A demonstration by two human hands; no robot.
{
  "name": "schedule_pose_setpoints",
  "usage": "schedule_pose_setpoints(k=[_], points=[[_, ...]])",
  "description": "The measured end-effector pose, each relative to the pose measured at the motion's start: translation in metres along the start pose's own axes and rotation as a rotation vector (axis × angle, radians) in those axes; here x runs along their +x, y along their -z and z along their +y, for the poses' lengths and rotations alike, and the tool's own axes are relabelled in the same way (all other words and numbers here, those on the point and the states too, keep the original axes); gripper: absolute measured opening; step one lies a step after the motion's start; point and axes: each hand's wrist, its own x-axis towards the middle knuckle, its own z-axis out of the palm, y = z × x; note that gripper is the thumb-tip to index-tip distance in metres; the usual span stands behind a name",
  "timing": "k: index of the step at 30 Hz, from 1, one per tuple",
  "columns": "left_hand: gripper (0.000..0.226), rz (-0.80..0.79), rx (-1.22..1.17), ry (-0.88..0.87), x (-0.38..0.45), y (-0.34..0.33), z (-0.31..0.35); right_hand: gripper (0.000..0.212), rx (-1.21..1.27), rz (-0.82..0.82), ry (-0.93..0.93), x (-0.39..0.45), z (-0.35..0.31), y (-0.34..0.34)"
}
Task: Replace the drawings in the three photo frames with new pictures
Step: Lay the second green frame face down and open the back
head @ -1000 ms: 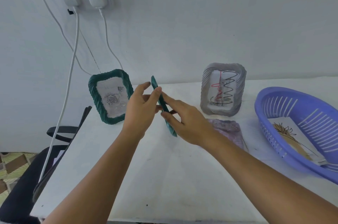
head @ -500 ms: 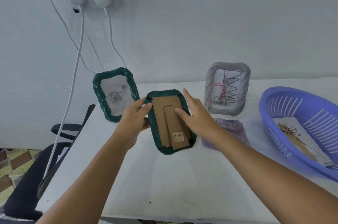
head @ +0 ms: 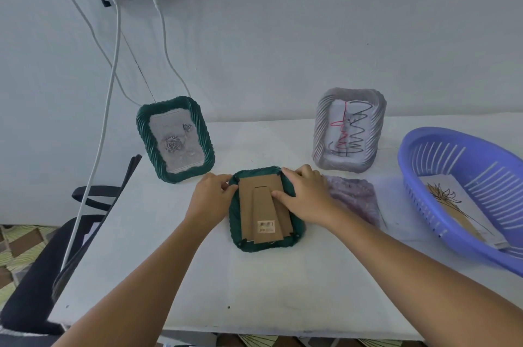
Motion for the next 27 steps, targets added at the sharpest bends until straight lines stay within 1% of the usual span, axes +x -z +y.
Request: schedule_pose_setpoints(k=[3, 6, 10, 14, 17, 22, 27], points=[[0.024, 0.037, -0.007, -0.013, 0.002, -0.002, -0.005, 0.063, 0.073, 0.040, 0.011, 0.003, 0.005, 0.002], [0.026, 0.066, -0.054, 0.000, 0.005, 0.001, 0.002, 0.046, 0.163, 0.089, -0.019, 0.016, 0.005, 0.005], [0.026, 0.081, -0.091, 0.061, 0.008, 0.001, 0.007, 0.023, 0.270, 0.170, -0.095, 0.032, 0.000, 0.000], [0.027, 0.080, -0.083, 0.092, 0.012, 0.001, 0.004, 0.026, 0.236, 0.265, -0.140, 0.033, -0.002, -0.009], [0.025, 0.081, -0.060, 0.097, 0.013, 0.002, 0.007, 0.024, 0.241, 0.299, -0.161, 0.035, -0.004, -0.010], [0.020, 0.059, 0.000, 0.077, 0.012, 0.005, 0.008, 0.022, 0.238, 0.297, -0.191, 0.036, -0.007, -0.009], [0.025, 0.041, 0.031, 0.032, 0.011, 0.006, 0.003, 0.021, 0.240, 0.284, -0.172, 0.035, -0.006, -0.008]])
